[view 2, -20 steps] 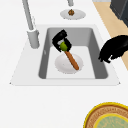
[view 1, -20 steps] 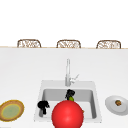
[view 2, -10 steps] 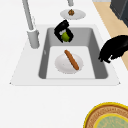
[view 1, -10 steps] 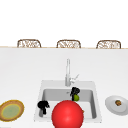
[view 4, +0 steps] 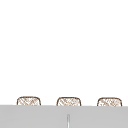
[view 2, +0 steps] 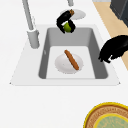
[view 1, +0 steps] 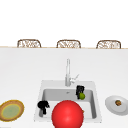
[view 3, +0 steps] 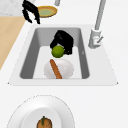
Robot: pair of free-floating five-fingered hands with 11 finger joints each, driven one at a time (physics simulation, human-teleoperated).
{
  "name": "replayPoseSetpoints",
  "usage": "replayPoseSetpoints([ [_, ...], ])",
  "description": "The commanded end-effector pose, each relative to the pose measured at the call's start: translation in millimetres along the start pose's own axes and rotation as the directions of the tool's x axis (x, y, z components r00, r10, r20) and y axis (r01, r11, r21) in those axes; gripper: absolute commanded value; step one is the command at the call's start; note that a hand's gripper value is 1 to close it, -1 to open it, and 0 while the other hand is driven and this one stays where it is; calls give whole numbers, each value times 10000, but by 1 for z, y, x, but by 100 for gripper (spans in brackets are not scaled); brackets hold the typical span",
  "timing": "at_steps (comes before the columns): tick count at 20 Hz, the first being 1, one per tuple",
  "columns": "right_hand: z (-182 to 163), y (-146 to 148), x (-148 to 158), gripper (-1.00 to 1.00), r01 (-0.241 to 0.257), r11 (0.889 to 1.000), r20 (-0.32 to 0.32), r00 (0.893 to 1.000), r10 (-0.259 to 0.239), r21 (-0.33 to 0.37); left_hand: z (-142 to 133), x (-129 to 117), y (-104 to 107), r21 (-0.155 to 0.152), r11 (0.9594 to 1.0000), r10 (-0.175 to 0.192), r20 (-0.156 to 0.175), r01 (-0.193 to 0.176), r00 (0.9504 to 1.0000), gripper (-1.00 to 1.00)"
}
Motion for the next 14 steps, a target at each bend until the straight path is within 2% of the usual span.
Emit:
replayPoseSetpoints([
  [1, 13, -15, -9, 100, -722, 9971, -467, 9964, 711, -223, 0, 0, 0, 0, 10000, 0, 0, 0, 10000, 0],
  [4, 25, -29, -22, 100, -978, 9950, -634, 9933, 965, -181, 0, 0, 0, 0, 10000, 0, 0, 0, 10000, 0],
  [7, 34, -44, -37, 100, -946, 9952, -588, 9939, 931, -233, 0, 0, 0, 0, 10000, 0, 0, 0, 10000, 0],
  [14, 46, -55, -88, 100, -412, 9988, -284, 9988, 405, -253, 0, 0, 0, 0, 10000, 0, 0, 0, 10000, 0],
])
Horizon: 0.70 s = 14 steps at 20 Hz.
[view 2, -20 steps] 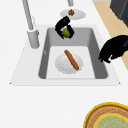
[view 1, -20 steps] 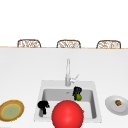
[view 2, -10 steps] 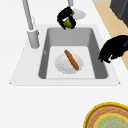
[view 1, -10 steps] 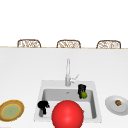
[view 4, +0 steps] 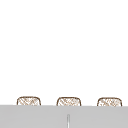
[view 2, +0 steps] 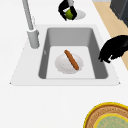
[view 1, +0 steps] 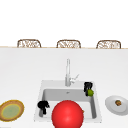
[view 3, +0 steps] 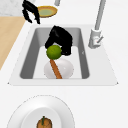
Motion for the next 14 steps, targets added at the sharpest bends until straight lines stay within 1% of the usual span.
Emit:
replayPoseSetpoints([
  [1, 8, -3, -31, 100, 0, 10000, 0, 10000, 0, 0, 0, 0, 0, 0, 10000, 0, 0, 0, 10000, 0],
  [7, 14, -5, -79, 100, 45, 10000, 31, 10000, -45, -46, 0, 0, 0, 0, 10000, 0, 0, 0, 10000, 0],
  [14, 12, 2, -137, 100, 161, 9999, 144, 9998, -161, 5, 0, 0, 0, 0, 10000, 0, 0, 0, 10000, 0],
])
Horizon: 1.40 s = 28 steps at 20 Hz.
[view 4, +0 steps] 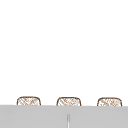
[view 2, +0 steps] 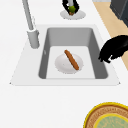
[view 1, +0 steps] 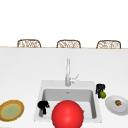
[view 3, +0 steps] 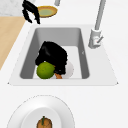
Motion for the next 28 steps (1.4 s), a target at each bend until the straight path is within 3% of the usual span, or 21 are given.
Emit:
replayPoseSetpoints([
  [1, -1, 4, -32, 100, 83, 10000, 94, 9999, -83, 18, 0, 0, 0, 0, 10000, 0, 0, 0, 10000, 0],
  [12, -18, 45, -125, 100, 107, 9999, 383, 9992, -107, 3, 0, 0, 0, 0, 10000, 0, 0, 0, 10000, 0],
  [17, -40, 79, -152, 100, 416, 9990, 642, 9971, -407, -134, 0, 0, 0, 0, 10000, 0, 0, 0, 10000, 0],
  [19, -41, 82, -149, 100, 549, 9985, 547, 9970, -545, -67, 0, 0, 0, 0, 10000, 0, 0, 0, 10000, 0],
  [20, -41, 84, -147, -100, 785, 9969, 748, 9942, -776, -97, 0, 0, 0, 0, 10000, 0, 0, 0, 10000, 0],
  [21, -44, 84, -141, -100, 877, 9961, 862, 9924, -882, 94, 0, 0, 0, 0, 10000, 0, 0, 0, 10000, 0],
  [24, -51, 97, -142, -100, 1383, 9904, 1887, 9726, -1359, 2, 0, 0, 0, 0, 10000, 0, 0, 0, 10000, 0],
  [26, -49, 87, -145, -100, 1573, 9868, 2046, 9654, -1619, 383, 0, 0, 0, 0, 10000, 0, 0, 0, 10000, 0],
  [28, -41, 72, -153, -100, 2188, 9740, 2377, 9445, -2267, 592, 0, 0, 0, 0, 10000, 0, 0, 0, 10000, 0],
])
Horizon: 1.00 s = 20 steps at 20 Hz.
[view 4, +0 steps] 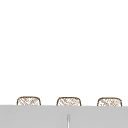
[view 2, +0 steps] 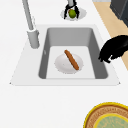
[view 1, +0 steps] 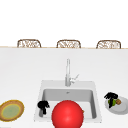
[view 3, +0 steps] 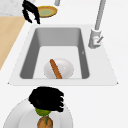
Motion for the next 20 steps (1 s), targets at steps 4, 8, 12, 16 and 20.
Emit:
replayPoseSetpoints([
  [4, 16, -32, -1, -100, 32, 9969, 14, 10000, -34, 789, 0, 0, 0, 0, 10000, 0, 0, 0, 10000, 0],
  [8, 21, -45, -5, -100, -181, 9934, 25, 9998, 179, 1133, 0, 0, 0, 0, 10000, 0, 0, 0, 10000, 0],
  [12, 33, -63, -13, -100, -456, 9943, -331, 9983, 490, 963, 0, 0, 0, 0, 10000, 0, 0, 0, 10000, 0],
  [16, 44, -77, -20, -100, -959, 9921, -707, 9923, 1017, 805, 0, 0, 0, 0, 10000, 0, 0, 0, 10000, 0],
  [20, 56, -81, -35, -100, -1210, 9891, -1036, 9862, 1294, 843, 0, 0, 0, 0, 10000, 0, 0, 0, 10000, 0],
])
